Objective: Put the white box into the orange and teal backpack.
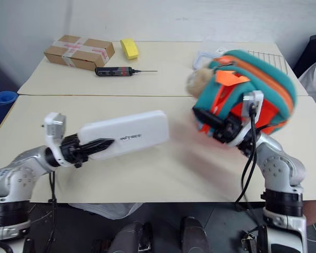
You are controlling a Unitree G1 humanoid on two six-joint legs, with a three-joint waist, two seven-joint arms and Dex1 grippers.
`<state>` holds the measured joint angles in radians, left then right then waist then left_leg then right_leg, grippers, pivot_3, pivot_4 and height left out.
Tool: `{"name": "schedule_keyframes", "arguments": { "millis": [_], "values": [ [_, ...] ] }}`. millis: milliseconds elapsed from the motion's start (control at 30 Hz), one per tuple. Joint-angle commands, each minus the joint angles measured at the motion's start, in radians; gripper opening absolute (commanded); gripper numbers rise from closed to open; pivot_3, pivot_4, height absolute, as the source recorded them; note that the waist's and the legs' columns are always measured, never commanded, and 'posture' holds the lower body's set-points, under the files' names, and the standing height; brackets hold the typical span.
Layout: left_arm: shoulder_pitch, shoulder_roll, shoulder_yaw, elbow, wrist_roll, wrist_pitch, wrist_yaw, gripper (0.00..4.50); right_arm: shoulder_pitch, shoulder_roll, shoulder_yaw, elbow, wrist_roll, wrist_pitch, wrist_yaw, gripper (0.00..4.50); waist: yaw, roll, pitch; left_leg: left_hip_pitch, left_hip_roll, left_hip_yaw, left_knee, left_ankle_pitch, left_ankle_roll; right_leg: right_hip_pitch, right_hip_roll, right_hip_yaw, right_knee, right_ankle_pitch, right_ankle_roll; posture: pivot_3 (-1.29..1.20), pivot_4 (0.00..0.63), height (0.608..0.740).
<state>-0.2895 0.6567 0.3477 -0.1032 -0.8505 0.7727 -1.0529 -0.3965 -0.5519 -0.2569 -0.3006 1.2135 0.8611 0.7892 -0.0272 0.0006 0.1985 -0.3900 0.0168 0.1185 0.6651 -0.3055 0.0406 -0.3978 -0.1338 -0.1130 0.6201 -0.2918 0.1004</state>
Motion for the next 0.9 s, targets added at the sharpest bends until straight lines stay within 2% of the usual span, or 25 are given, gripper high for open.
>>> {"name": "schedule_keyframes", "arguments": {
  "millis": [33,67,133,267,367,533,633,767,900],
  "values": [
    [-0.004,0.037,0.114,-0.01,-0.081,0.023,0.037,1.21,0.084,-0.131,-0.038,-0.189,0.287,0.15,-0.01,0.03,0.008,0.0,0.0,0.0,0.0,0.0,0.0,-0.001,0.0,0.0,0.0,0.0,0.0,0.0,0.0,0.0,0.15,0.74],
    [-0.002,0.051,0.142,-0.007,-0.097,0.034,0.044,1.21,0.132,-0.204,-0.055,-0.228,0.322,0.193,0.034,0.03,0.013,0.0,0.0,-0.001,-0.001,-0.001,0.0,-0.002,0.001,0.0,-0.001,0.0,-0.001,0.0,0.0,0.0,0.15,0.74],
    [0.002,0.07,0.177,-0.024,-0.137,0.055,0.046,1.21,0.206,-0.346,-0.075,-0.257,0.264,0.234,0.158,0.03,0.024,-0.001,0.0,-0.001,-0.001,-0.002,0.0,-0.003,0.002,0.0,-0.001,0.0,-0.002,0.0,0.0,0.0,0.15,0.74],
    [-0.004,0.098,0.173,-0.067,-0.171,0.068,0.02,1.21,0.254,-0.454,-0.093,-0.186,0.167,0.204,0.277,0.03,0.026,-0.003,-0.001,-0.001,-0.002,0.0,0.001,-0.006,0.006,0.004,-0.001,-0.001,-0.01,0.001,0.002,0.0,0.15,0.74],
    [-0.076,0.08,0.126,-0.098,-0.167,0.031,0.029,1.21,0.228,-0.459,-0.061,-0.124,0.07,0.151,0.327,0.03,0.033,-0.005,0.0,-0.001,-0.002,0.001,0.002,-0.007,0.006,0.004,-0.002,0.0,-0.014,0.002,0.004,0.0,0.15,0.74],
    [-0.149,0.074,0.07,-0.164,-0.226,0.068,0.021,1.21,0.172,-0.4,0.003,-0.098,-0.012,0.096,0.327,0.03,0.039,-0.006,0.0,-0.001,-0.002,0.001,0.002,-0.006,0.003,0.003,0.0,0.0,-0.011,0.002,0.004,0.0,0.15,0.74],
    [-0.166,0.092,0.089,-0.169,-0.271,0.09,0.032,1.21,0.163,-0.38,0.016,-0.088,-0.041,0.083,0.327,0.03,0.033,-0.006,0.0,-0.001,-0.001,0.002,0.001,-0.005,0.003,0.002,0.002,0.0,-0.008,0.002,0.004,0.0,0.15,0.74],
    [-0.206,0.091,0.158,-0.145,-0.418,0.138,0.096,1.21,0.155,-0.366,0.032,-0.077,-0.073,0.076,0.332,0.03,0.03,-0.007,0.001,-0.002,-0.001,0.003,0.002,-0.004,0.004,0.002,0.002,0.0,-0.009,0.002,0.004,0.0,0.15,0.74],
    [-0.187,0.152,0.176,-0.17,-0.496,0.193,0.099,1.21,0.143,-0.356,0.048,-0.066,-0.095,0.069,0.327,0.03,0.026,-0.007,0.001,-0.001,-0.001,0.003,0.003,-0.004,0.004,0.003,0.001,0.001,-0.009,0.002,0.004,0.0,0.15,0.74]
  ]
}}
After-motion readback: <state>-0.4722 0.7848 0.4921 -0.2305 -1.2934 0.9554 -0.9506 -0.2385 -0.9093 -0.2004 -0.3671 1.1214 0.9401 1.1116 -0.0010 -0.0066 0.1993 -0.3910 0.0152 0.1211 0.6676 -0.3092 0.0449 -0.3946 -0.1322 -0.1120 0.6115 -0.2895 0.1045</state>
